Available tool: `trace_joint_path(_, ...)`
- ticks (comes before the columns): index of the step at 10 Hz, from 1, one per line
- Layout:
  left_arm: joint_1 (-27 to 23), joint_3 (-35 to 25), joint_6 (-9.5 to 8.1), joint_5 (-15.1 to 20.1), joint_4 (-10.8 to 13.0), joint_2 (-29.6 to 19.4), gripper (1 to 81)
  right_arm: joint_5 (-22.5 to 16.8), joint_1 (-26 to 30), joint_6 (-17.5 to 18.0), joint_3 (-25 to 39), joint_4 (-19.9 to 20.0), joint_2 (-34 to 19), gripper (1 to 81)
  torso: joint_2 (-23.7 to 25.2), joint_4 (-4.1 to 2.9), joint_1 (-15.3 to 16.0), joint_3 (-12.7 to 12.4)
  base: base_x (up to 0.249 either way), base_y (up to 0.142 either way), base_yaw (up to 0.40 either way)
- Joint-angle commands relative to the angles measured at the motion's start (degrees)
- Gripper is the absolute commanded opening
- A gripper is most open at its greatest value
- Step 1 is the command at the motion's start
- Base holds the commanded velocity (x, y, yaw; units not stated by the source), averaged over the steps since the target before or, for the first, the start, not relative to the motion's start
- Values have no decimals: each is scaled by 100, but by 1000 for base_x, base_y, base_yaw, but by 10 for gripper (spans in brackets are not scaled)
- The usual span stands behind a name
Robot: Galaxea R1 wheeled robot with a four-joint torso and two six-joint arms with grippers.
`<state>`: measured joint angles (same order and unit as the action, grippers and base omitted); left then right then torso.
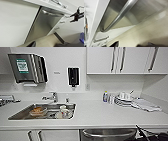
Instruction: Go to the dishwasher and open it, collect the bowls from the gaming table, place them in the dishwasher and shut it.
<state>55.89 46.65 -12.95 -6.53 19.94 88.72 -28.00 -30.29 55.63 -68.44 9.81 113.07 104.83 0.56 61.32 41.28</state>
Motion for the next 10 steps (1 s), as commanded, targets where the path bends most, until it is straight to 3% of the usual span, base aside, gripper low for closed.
trace_joint_path(1,-434,-86,3,-50,97,-267,811,410,651,528,-204,73,34,811,0,0,0,0,0,0,0)
trace_joint_path(5,-443,-60,3,-50,97,-223,811,462,599,1600,-555,65,131,811,0,0,0,4,0,0,0)
trace_joint_path(8,-443,-60,3,-41,97,-223,811,392,853,1653,-617,-6,315,811,0,0,0,6,0,0,0)
trace_joint_path(10,-443,-43,3,-41,97,-223,811,357,854,2090,-827,-15,517,811,0,0,0,6,0,0,0)
